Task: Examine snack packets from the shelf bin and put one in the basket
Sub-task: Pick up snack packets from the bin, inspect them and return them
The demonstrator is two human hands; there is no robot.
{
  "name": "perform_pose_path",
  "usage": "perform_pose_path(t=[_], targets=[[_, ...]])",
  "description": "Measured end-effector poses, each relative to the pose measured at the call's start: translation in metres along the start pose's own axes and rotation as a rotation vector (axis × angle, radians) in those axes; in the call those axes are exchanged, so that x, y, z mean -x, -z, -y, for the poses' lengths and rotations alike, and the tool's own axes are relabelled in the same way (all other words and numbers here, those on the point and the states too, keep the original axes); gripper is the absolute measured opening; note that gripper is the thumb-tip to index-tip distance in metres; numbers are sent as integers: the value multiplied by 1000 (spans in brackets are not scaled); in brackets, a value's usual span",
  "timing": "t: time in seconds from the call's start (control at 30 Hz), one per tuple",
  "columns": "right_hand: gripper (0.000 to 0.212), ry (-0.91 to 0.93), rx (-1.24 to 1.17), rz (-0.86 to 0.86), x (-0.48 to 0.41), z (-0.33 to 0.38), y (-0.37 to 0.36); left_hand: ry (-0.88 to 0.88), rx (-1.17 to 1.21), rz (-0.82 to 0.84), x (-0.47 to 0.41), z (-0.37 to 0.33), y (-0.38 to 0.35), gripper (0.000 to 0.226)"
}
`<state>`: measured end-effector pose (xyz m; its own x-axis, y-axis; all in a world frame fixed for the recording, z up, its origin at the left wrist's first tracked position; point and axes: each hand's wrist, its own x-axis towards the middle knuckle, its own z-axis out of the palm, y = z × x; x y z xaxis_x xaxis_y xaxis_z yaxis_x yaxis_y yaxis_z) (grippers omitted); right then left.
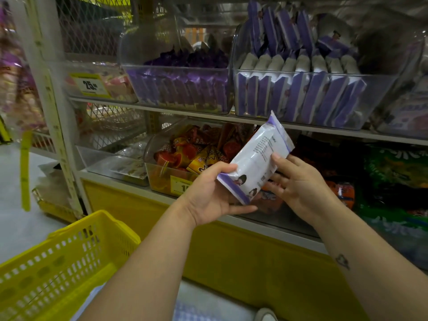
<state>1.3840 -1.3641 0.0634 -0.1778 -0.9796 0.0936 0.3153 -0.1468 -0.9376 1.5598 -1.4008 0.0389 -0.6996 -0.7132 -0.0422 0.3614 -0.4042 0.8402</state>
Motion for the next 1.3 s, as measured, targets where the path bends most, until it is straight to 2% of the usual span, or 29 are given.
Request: perform_pose_path(t=[0.13, 0.3, 0.5, 0.67, 0.8, 0.9, 1.03, 1.23, 1.3], targets=[[26, 48, 26, -53, 0, -2, 4, 8, -47, -25, -2, -2, 4, 48], [38, 122, 167, -109, -2, -5, 3, -129, -272, -141, -5, -2, 6, 32], [36, 159, 223, -100, -5, -5, -1, -127, -266, -132, -5, -1, 7, 30], [15, 224, 314, -49, -4, -3, -3, -139, -259, -137, -8, 0, 13, 34], [21, 318, 451, 28, 2, -2, -3, -297, -458, -233, -12, 3, 16, 39], [20, 344, 546, 86, 7, -5, -4, -430, -470, -273, -13, 1, 13, 36], [19, 344, 541, 119, 10, -7, -7, -503, -436, -260, -12, 0, 9, 31], [30, 442, 635, 95, 14, -8, -16, -557, -359, -319, -11, 2, 5, 53], [36, 498, 697, 97, 16, -10, -22, -516, -333, -295, -11, 4, 1, 70]])
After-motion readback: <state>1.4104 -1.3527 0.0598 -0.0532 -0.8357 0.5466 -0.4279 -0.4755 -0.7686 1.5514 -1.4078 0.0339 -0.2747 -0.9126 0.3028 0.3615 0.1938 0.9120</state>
